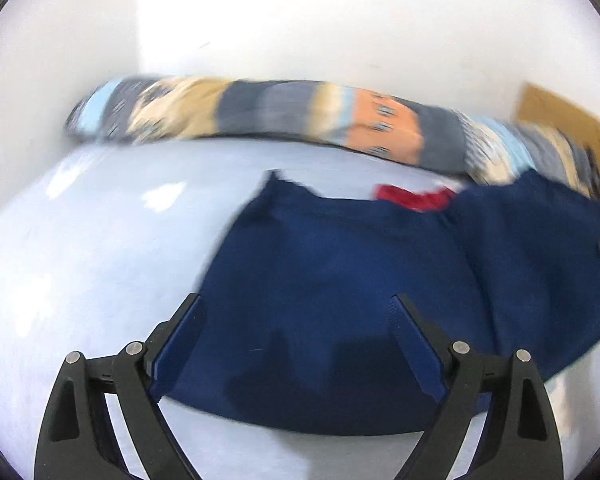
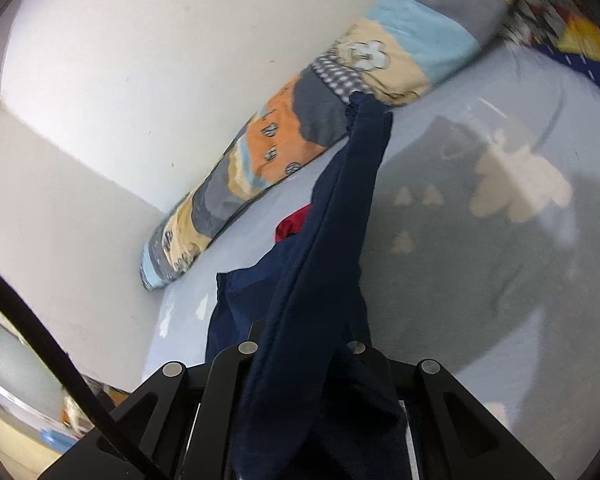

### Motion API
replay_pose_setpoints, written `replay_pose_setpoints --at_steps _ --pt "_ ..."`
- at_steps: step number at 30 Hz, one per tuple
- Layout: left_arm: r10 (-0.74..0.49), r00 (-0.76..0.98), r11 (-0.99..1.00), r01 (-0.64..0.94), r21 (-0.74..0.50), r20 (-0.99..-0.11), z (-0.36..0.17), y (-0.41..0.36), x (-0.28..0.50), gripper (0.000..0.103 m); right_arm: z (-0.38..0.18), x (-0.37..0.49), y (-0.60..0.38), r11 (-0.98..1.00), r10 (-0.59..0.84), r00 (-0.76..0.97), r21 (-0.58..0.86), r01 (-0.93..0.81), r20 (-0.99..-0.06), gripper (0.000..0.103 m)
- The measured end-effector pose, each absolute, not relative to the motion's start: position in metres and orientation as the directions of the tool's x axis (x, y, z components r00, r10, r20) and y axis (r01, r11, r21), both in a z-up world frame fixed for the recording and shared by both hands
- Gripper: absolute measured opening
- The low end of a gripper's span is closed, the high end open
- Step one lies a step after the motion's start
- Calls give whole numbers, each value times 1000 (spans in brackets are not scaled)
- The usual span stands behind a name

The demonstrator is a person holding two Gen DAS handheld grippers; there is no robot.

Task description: Fold large clothes

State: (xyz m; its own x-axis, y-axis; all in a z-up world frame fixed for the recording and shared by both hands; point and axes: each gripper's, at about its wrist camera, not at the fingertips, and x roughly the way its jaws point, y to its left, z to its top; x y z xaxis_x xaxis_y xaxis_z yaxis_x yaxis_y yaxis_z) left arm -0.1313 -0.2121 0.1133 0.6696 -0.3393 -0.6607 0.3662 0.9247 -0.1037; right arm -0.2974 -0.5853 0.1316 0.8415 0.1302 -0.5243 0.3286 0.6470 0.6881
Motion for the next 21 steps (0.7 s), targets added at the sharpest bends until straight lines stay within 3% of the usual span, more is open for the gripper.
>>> replay_pose_setpoints --at_steps 10,21 --pt "-268 660 963 174 -205 -702 110 -120 -92 91 151 -218 -456 826 52 777 465 319 -627 13" --pt "-216 692 965 46 -257 -689 124 -36 -89 91 73 -127 -317 910 -54 670 240 338 -740 13"
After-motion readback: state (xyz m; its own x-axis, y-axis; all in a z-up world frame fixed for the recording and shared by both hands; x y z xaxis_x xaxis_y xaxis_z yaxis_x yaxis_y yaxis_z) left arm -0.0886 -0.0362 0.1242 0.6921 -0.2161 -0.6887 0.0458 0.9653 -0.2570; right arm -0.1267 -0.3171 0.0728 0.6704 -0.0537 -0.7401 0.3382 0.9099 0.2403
